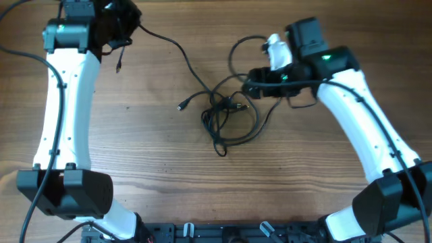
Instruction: Untangle cables
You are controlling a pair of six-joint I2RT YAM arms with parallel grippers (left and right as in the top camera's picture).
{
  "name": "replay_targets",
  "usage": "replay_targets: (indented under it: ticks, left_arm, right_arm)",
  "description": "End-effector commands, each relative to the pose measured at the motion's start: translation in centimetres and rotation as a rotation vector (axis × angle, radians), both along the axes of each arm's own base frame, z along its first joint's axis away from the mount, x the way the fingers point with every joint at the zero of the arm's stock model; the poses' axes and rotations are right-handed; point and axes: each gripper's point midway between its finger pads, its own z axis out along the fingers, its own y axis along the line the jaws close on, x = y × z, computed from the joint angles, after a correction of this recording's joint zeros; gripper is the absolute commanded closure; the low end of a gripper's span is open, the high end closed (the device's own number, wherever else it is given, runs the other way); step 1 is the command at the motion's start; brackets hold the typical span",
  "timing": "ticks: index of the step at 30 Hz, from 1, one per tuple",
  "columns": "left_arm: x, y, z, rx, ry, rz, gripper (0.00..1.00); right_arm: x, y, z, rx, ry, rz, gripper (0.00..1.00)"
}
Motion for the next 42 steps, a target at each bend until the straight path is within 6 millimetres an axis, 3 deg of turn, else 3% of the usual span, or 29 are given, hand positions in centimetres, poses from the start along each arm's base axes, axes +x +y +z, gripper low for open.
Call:
replay_targets:
  ticks: [1,4,7,12,13,14,16,18,21,24,25,26,28,32,37,42]
  left_arm:
    - [0.2,3.9,0.5,0.004,-0.014,0.093,0.96]
    - [0.2,5.3,0.5,0.005,-0.014,0.122,0.96]
    - [0.2,5.4,0.4,0.005,-0.01,0.124,0.96]
    - [0.2,5.4,0.0,0.005,0.001,0.123,0.96]
    - [0.1,5.4,-0.1,0.005,0.008,0.123,0.96]
    - [-0.1,5.3,-0.3,0.004,0.017,0.122,0.96]
    - [-0.4,5.3,-0.7,0.004,0.039,0.122,0.94]
    - [-1.1,5.2,-1.5,0.003,0.08,0.12,0.89]
    - [-3.4,4.8,-3.4,0.028,0.195,0.083,0.73]
    - [-5.0,3.1,-5.5,0.096,0.266,-0.066,0.18]
    - [-5.4,1.6,-6.3,0.106,0.276,-0.156,0.03]
    - [-5.9,0.0,-7.1,0.11,0.281,-0.253,0.0]
    - [-6.6,-1.7,-7.9,0.125,0.286,-0.349,0.0]
    - [-7.3,-5.3,-8.2,0.167,0.257,-0.515,0.0]
    - [-9.8,-11.3,-8.1,0.17,0.229,-0.76,0.16]
    - [-11.8,-13.8,-10.1,0.167,0.278,-0.829,0.19]
  right_arm:
    - [-2.5,3.9,-0.5,0.03,0.007,0.163,0.24]
    - [-3.8,6.8,-0.3,0.037,-0.044,0.273,0.25]
    - [-4.0,9.5,-0.9,0.055,-0.071,0.319,0.27]
    - [-4.8,13.4,-4.9,0.042,-0.009,0.343,0.35]
    - [-5.1,14.3,-5.9,0.039,0.007,0.345,0.39]
    - [-4.9,14.6,-7.0,0.006,0.021,0.302,0.5]
    - [-4.2,14.2,-8.3,-0.056,0.031,0.212,0.73]
    - [-3.8,13.9,-8.1,-0.062,0.028,0.184,0.96]
    - [-2.9,13.5,-4.7,-0.011,-0.007,0.162,0.96]
    - [-1.6,12.3,0.1,0.052,-0.04,0.051,0.96]
    - [-0.9,11.7,1.5,0.071,-0.049,-0.002,0.96]
    - [0.0,10.8,2.7,0.093,-0.055,-0.066,0.96]
    - [1.7,9.2,3.2,0.105,-0.047,-0.17,0.96]
    - [4.5,5.2,1.8,0.103,0.023,-0.34,0.96]
    - [7.1,0.9,0.3,0.095,0.062,-0.464,0.96]
    - [8.0,-1.3,0.0,0.111,0.083,-0.512,0.96]
